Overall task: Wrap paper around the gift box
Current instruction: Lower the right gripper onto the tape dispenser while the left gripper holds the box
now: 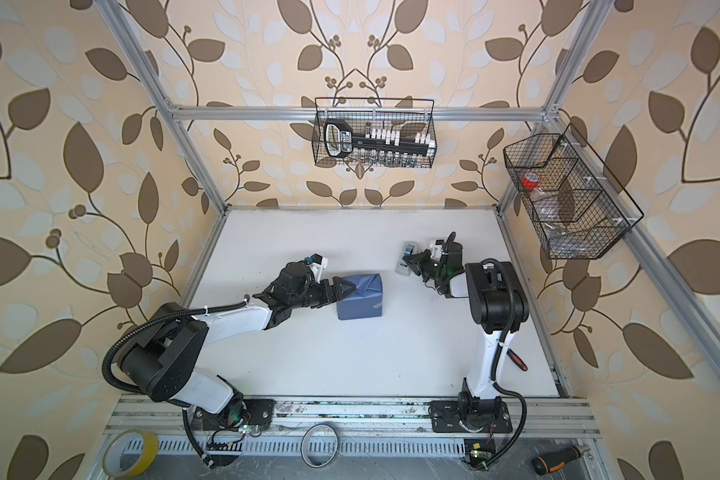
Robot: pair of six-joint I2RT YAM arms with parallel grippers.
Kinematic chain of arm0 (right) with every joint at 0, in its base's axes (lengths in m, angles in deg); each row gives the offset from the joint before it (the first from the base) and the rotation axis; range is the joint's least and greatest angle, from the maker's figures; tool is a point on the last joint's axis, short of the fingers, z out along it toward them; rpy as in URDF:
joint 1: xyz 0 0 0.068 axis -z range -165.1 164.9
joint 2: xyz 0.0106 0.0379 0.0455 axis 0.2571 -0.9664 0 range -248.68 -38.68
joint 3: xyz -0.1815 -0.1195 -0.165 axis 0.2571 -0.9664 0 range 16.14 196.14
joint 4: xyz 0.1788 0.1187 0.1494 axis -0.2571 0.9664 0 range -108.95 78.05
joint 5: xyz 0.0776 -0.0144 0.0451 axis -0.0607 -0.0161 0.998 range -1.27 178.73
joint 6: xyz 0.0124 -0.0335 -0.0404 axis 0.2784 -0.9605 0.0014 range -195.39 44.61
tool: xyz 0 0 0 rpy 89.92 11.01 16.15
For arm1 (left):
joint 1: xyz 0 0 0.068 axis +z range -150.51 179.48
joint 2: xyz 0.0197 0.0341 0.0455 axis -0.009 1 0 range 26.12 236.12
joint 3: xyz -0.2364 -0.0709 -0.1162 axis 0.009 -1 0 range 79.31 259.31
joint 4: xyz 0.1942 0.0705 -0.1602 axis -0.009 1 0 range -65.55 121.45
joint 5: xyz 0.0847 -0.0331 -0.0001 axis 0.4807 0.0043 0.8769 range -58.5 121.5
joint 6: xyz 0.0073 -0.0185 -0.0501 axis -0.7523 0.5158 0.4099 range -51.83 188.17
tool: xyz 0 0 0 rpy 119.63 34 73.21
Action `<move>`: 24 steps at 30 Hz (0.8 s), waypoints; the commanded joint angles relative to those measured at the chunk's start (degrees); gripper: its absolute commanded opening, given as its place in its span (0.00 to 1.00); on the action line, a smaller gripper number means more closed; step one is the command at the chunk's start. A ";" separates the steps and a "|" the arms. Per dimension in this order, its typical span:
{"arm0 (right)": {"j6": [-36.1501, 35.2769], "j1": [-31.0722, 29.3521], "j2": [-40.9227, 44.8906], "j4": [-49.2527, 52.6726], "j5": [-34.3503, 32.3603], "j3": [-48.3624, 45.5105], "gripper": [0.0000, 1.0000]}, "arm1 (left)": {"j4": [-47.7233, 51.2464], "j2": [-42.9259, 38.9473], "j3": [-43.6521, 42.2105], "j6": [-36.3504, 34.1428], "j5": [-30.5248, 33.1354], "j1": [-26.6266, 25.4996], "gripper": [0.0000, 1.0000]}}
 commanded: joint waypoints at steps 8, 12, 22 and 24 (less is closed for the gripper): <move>9.12 -0.92 1.46 -14.62 3.03 -2.68 0.00 | 8.53 2.28 -0.89 -0.71 0.86 -0.04 0.91; 10.23 -1.51 1.74 -17.11 3.04 -4.70 0.00 | 8.62 2.30 -0.87 -0.75 0.86 -0.02 0.91; 11.32 -2.57 2.34 -21.86 2.39 -10.32 0.00 | 8.62 2.68 -0.84 -0.71 1.04 -0.04 0.91; 10.96 -2.84 2.67 -22.05 2.09 -11.34 0.00 | 8.68 2.76 -0.80 -0.71 1.17 -0.04 0.91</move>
